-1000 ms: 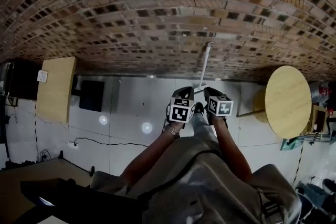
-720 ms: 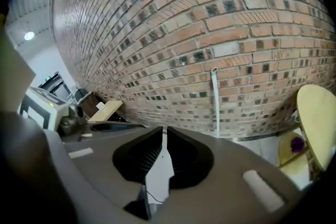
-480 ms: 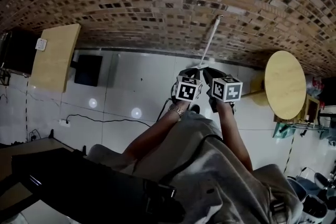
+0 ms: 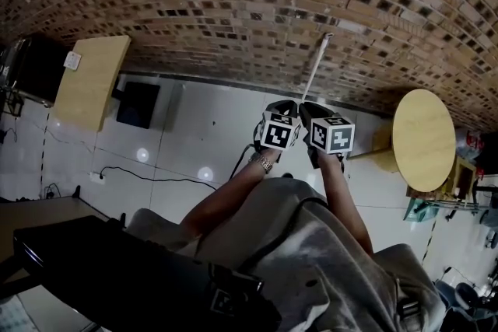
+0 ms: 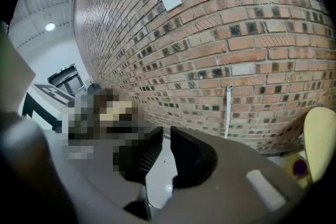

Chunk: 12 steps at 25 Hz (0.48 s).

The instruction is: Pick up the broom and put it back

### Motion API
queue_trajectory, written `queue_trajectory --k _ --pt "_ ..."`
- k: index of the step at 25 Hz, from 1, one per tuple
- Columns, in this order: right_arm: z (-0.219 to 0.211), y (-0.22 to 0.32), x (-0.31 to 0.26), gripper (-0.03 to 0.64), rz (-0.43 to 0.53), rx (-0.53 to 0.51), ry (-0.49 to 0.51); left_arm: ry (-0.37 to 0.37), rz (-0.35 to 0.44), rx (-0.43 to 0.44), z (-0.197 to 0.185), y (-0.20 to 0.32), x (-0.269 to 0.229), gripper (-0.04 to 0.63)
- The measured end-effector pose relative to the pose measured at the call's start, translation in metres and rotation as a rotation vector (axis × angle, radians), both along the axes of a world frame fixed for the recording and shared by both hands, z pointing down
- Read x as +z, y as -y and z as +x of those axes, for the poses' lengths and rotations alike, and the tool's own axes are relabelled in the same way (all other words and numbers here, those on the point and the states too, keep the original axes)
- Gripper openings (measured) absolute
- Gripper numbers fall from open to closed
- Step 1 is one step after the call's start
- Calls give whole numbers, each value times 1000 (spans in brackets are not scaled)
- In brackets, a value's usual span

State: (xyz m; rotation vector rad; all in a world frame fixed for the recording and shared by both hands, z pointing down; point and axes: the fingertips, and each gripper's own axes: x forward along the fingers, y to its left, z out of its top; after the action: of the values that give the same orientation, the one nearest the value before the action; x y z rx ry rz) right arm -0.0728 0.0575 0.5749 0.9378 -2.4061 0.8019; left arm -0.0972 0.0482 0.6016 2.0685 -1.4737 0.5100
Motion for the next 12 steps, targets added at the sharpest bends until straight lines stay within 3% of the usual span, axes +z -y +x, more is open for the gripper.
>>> queue_trajectory --k 4,12 --pt "8 -2 11 23 -38 -5 4 7 8 -2 5 3 -3 0" --pt "9 2 5 23 -16 -7 26 19 2 10 11 4 -3 0"
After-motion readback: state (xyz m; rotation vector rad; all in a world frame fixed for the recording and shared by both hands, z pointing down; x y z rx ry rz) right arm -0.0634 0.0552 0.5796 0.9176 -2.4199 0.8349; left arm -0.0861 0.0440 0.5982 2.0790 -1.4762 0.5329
